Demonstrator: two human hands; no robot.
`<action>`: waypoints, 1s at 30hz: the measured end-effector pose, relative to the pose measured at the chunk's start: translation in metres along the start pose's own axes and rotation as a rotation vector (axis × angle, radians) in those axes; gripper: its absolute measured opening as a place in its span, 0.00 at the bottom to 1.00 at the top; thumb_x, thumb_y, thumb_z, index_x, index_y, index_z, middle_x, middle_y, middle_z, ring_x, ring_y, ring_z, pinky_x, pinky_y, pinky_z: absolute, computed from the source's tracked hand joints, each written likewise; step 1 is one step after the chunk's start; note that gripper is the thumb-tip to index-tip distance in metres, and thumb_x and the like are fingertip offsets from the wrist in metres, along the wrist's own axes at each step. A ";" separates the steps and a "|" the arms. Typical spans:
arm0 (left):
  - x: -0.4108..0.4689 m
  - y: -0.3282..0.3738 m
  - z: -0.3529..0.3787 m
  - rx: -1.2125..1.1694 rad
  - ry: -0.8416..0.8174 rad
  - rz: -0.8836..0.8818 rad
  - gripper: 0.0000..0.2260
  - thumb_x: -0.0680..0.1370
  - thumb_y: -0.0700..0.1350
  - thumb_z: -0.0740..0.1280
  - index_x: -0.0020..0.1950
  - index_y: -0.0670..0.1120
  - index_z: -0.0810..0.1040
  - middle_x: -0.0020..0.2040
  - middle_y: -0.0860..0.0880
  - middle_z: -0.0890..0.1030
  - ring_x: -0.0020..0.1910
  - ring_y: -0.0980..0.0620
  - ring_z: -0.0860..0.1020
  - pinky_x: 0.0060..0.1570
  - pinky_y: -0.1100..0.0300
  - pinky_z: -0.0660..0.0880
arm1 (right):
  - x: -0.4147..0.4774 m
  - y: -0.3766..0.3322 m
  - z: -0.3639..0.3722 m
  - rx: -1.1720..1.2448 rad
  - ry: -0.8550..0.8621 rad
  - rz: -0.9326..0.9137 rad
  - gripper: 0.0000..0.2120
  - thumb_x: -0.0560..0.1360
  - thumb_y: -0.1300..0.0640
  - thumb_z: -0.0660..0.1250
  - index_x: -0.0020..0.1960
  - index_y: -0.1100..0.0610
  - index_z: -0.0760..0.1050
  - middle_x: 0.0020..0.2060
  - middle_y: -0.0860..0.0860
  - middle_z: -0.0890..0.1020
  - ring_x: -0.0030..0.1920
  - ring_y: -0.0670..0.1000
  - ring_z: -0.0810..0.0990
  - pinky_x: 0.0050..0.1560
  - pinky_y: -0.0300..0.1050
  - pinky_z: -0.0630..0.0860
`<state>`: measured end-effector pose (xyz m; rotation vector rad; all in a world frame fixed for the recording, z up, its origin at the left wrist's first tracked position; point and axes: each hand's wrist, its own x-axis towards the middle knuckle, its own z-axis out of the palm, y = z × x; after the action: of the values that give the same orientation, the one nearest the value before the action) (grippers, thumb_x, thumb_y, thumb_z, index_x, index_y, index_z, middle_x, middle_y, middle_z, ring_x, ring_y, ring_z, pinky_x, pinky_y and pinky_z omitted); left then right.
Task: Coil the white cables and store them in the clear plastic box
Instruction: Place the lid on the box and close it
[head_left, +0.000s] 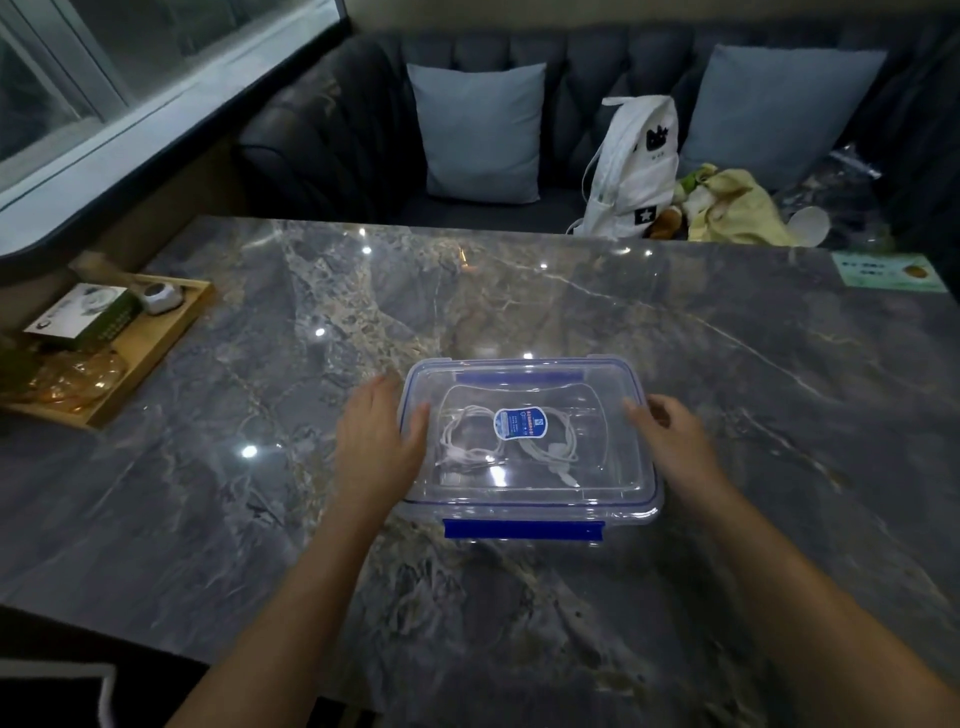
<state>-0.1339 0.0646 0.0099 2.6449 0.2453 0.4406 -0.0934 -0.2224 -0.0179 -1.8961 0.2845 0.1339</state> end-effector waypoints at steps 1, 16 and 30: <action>0.007 0.003 0.002 -0.038 -0.015 -0.012 0.18 0.76 0.49 0.62 0.58 0.36 0.73 0.57 0.36 0.78 0.56 0.38 0.75 0.56 0.47 0.71 | 0.004 -0.003 -0.001 -0.018 -0.006 0.023 0.21 0.75 0.44 0.62 0.63 0.55 0.69 0.53 0.51 0.77 0.47 0.49 0.79 0.43 0.46 0.78; 0.023 -0.003 0.017 -0.345 -0.143 -0.119 0.23 0.75 0.54 0.66 0.63 0.42 0.71 0.56 0.48 0.74 0.55 0.50 0.73 0.56 0.54 0.68 | 0.028 -0.004 -0.001 0.003 -0.126 0.064 0.20 0.70 0.39 0.66 0.44 0.56 0.79 0.39 0.54 0.84 0.38 0.51 0.84 0.39 0.46 0.79; 0.104 -0.013 0.035 -0.919 -0.797 -0.573 0.12 0.74 0.47 0.69 0.50 0.40 0.82 0.43 0.41 0.84 0.37 0.48 0.83 0.39 0.57 0.81 | 0.094 -0.062 -0.002 -0.150 -0.637 0.231 0.21 0.64 0.44 0.72 0.51 0.55 0.80 0.48 0.56 0.84 0.49 0.57 0.83 0.54 0.55 0.79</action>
<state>-0.0256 0.0869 0.0020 1.5626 0.3927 -0.5659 0.0133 -0.2166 0.0177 -1.8562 0.0541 0.9144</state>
